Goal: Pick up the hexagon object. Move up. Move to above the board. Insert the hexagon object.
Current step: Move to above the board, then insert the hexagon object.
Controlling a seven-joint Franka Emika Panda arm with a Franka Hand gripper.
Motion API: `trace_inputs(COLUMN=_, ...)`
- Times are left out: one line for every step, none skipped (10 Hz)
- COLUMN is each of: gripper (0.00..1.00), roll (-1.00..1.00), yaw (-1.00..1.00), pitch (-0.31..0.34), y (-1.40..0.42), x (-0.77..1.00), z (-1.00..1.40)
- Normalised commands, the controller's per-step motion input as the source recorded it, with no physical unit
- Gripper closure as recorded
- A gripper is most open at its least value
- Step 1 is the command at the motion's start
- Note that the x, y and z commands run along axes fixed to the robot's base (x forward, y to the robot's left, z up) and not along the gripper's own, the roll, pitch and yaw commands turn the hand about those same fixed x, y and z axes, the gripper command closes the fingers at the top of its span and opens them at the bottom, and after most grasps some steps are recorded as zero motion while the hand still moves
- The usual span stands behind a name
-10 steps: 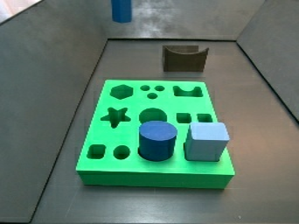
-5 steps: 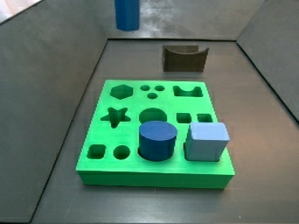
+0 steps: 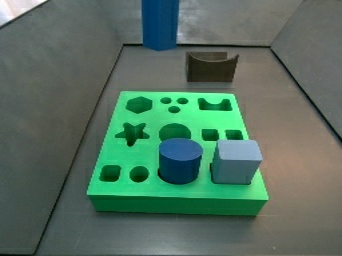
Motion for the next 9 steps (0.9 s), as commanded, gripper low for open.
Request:
trace_inputs(gripper=1.0, roll=0.05, yaw=0.01, pitch=0.104, y=-0.18, x=0.12, z=0.04)
trace_inputs(gripper=1.0, roll=0.0, yaw=0.0, pitch=0.0, y=0.2, x=-0.05, z=-0.2)
trace_inputs(gripper=1.0, roll=0.04, yaw=0.0, pitch=-0.031, y=0.29, x=-0.15, z=-0.37)
trace_inputs(gripper=1.0, roll=0.01, yaw=0.03, pitch=-0.119, y=0.32, x=-0.31, z=-0.49)
trace_inputs(gripper=1.0, roll=0.03, yaw=0.08, pitch=-0.176, y=0.19, x=-0.41, z=-0.6)
trace_inputs(gripper=1.0, roll=0.02, yaw=0.1, pitch=-0.196, y=0.2, x=-0.41, z=-0.64)
trace_inputs(gripper=1.0, roll=0.03, yaw=0.12, pitch=-0.21, y=0.18, x=-0.36, z=-0.64)
trace_inputs(gripper=1.0, roll=0.0, yaw=0.11, pitch=-0.206, y=0.18, x=-0.26, z=-0.58)
trace_inputs(gripper=1.0, roll=0.0, yaw=0.08, pitch=-0.201, y=0.14, x=-0.22, z=-0.55)
